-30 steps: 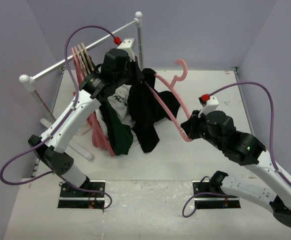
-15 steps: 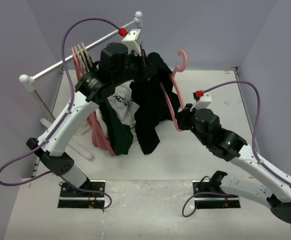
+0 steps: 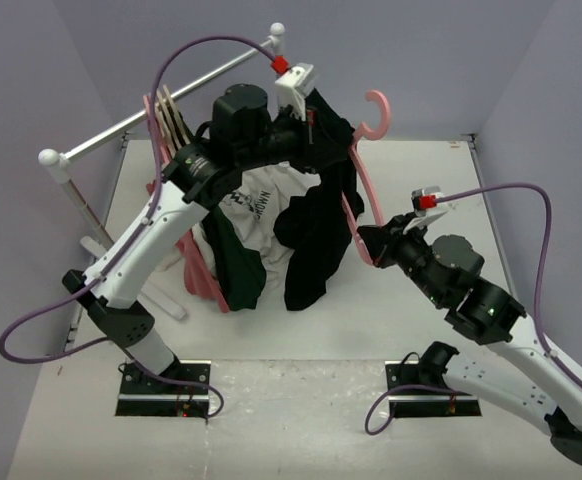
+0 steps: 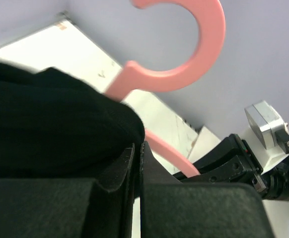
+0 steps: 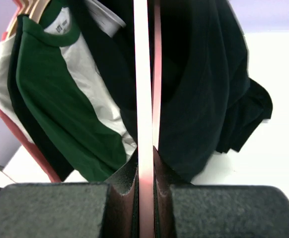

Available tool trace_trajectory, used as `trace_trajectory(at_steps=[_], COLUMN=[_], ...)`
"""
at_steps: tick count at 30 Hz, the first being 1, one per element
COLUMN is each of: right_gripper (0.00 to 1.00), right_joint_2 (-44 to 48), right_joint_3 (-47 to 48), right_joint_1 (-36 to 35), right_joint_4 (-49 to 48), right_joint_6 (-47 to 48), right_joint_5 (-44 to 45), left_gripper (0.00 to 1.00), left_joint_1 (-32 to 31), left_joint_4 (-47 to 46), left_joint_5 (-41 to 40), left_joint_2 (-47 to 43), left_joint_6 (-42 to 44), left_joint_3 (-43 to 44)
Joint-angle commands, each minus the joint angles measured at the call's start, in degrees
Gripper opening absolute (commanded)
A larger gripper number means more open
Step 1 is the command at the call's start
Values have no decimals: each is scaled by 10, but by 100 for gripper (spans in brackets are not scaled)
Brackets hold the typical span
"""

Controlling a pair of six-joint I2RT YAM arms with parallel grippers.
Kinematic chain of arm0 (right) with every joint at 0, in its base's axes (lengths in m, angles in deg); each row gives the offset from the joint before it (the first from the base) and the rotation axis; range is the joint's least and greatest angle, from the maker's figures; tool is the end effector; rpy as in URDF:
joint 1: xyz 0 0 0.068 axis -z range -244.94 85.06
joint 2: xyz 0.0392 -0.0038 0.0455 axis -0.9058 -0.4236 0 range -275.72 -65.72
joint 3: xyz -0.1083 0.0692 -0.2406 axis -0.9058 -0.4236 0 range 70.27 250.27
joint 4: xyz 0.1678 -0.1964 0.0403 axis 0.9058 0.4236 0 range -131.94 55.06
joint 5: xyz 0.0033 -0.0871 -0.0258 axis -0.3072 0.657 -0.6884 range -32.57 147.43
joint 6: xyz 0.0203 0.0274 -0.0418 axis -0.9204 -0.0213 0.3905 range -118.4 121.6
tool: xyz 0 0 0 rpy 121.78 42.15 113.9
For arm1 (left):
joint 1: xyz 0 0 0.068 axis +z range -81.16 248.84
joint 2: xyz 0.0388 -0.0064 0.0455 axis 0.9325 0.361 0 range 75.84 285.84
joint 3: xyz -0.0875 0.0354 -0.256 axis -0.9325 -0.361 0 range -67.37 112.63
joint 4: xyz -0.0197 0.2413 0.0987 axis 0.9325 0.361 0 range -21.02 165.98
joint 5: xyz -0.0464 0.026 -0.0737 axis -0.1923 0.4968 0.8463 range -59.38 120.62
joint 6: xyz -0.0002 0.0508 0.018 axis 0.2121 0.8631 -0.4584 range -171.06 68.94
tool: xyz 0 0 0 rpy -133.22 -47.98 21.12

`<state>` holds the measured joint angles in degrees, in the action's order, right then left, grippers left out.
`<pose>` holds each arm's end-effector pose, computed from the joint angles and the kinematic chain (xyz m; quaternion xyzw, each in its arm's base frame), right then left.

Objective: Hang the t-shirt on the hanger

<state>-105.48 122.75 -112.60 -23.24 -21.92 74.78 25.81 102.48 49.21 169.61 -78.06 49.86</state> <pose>0.1091 0.1040 0.3834 -0.0549 0.7394 0.2939 0.6032 0.2439 -0.2432 0.5108 0.2082 0.7343 -0.4652 0.4483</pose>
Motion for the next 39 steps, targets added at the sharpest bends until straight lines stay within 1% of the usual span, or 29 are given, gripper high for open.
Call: trace_trajectory(at_steps=[1, 4, 6, 9, 11, 12, 13, 14, 15, 17, 20, 21, 22, 23, 26, 28, 30, 32, 34, 35, 36, 39], right_gripper=[0, 0, 0, 0, 0, 0, 0, 0, 0, 0, 0, 0, 0, 0, 0, 0, 0, 0, 0, 0, 0, 0], right_joint_2=[-16, -19, -8, 6, 20, 28, 34, 39, 45, 61, 73, 76, 77, 79, 93, 100, 117, 130, 146, 149, 150, 150], right_joint_3=[30, 25, 13, 2, -14, -26, -39, -51, -54, -90, -107, -111, -113, -116, -125, -129, -132, -131, -126, -120, -114, -106], right_joint_1=[24, 60, 99, 128, 131, 131, 131, 131, 131, 131, 131, 131, 131, 131, 131, 132, 132, 131, 133, 133, 132, 132], right_joint_4=[-52, -50, -62, -77, -117, -136, -151, -165, -179, -231, -262, -268, -270, -274, -266, -255, -234, -204, -166, -151, -133, -96], right_joint_6=[48, 37, 31, 37, 45, 43, 39, 36, 32, 17, 15, 16, 19, 22, 27, 29, 33, 33, 33, 34, 36, 48], right_joint_5=[-42, -56, -107, -150, -172, -185, -192, -198, -199, -203, -216, -223, -229, -232, -237, -246, -253, -248, -253, -260, -268, -296], left_gripper=[0, 0, 0, 0, 0, 0, 7, 17, 19, 46, 83, 93, 98, 100, 100, 100, 100, 100, 100, 100, 100, 100], left_joint_1=[-30, -31, -31, -31, -29, -29, -28, -26, -26, -11, -9, -9, -9, -9, -6, -2, -1, 0, 7, 12, 15, 15], left_joint_4=[-10, -6, -5, 9, 27, 53, 71, 85, 89, 113, 120, 117, 112, 103, 37, 4, -36, -69, -95, -104, -108, -111], left_joint_5=[99, 103, 89, 34, -7, -32, -60, -90, -109, -124, -151, -159, -164, -175, -210, -210, -194, -177, -135, -100, -54, 24], left_joint_2=[33, 35, 23, 3, 0, 2, 6, 10, 11, 16, 11, 5, -4, -13, -45, -54, -67, -87, -108, -116, -119, -120], left_joint_6=[45, 47, 55, 79, 103, 116, 125, 132, 138, 152, 185, 198, 216, 249, 324, 372, 480, 570, 634, 671, 708, 779], left_joint_3=[52, 58, 44, 29, 38, 53, 72, 92, 98, 119, 136, 136, 134, 126, 73, 42, -10, -58, -91, -103, -107, -116])
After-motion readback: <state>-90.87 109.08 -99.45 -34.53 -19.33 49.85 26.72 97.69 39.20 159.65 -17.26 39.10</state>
